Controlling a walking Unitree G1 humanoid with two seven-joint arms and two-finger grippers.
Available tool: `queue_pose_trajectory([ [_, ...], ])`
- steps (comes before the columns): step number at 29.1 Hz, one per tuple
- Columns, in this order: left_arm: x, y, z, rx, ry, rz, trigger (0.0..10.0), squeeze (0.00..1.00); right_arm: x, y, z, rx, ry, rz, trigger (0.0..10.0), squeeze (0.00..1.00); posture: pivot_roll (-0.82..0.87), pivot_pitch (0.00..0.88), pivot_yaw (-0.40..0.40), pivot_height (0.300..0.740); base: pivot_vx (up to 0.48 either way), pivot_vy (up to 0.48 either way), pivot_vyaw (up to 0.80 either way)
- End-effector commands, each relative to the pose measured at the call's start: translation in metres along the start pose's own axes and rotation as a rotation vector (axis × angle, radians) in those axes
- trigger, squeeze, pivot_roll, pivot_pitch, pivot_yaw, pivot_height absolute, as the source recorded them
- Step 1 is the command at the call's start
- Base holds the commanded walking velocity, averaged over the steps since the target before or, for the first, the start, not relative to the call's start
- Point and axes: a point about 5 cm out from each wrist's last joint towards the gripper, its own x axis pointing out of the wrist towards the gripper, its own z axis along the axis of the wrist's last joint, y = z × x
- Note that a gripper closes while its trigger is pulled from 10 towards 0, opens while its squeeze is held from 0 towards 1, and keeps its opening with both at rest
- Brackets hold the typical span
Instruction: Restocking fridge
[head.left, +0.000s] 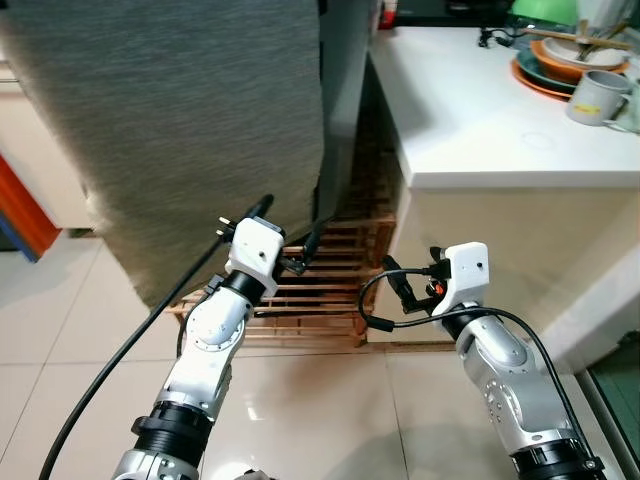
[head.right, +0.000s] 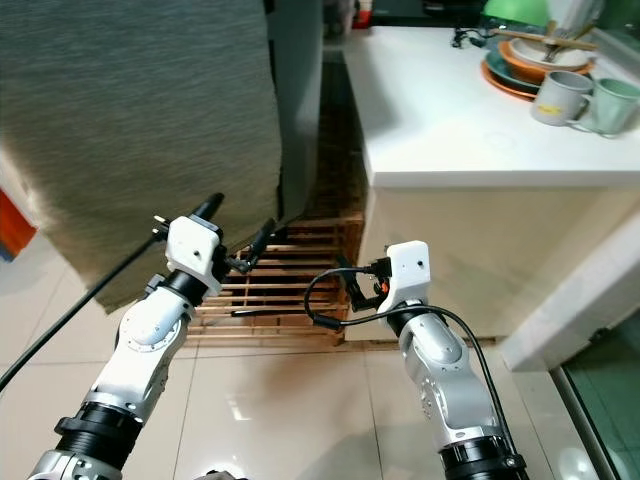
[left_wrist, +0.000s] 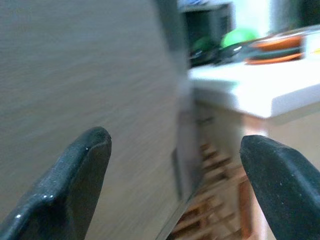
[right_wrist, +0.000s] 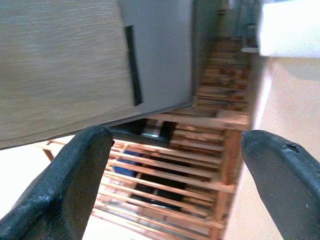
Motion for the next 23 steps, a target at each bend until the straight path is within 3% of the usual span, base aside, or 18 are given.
queue_pose_trajectory([
  [1,0.000,0.002,0.003,-0.009,-0.001,0.020,10.0,0.00,0.000,-0.002,0.000,-0.008,-0.001,-0.003,10.0,0.00,-0.12,0.000,0.020,0.740,0.000,0.480,0.00],
  [10,-0.005,0.031,-0.005,-0.082,0.117,0.229,10.0,0.00,-0.001,-0.003,-0.004,0.003,0.001,-0.020,10.0,0.00,-0.12,0.000,0.026,0.740,0.000,0.480,0.00],
  [23,0.003,0.046,-0.006,-0.048,0.166,0.272,10.0,0.00,-0.005,-0.004,-0.006,-0.006,0.007,-0.016,10.0,0.00,-0.13,0.000,0.023,0.740,0.000,0.480,0.00],
])
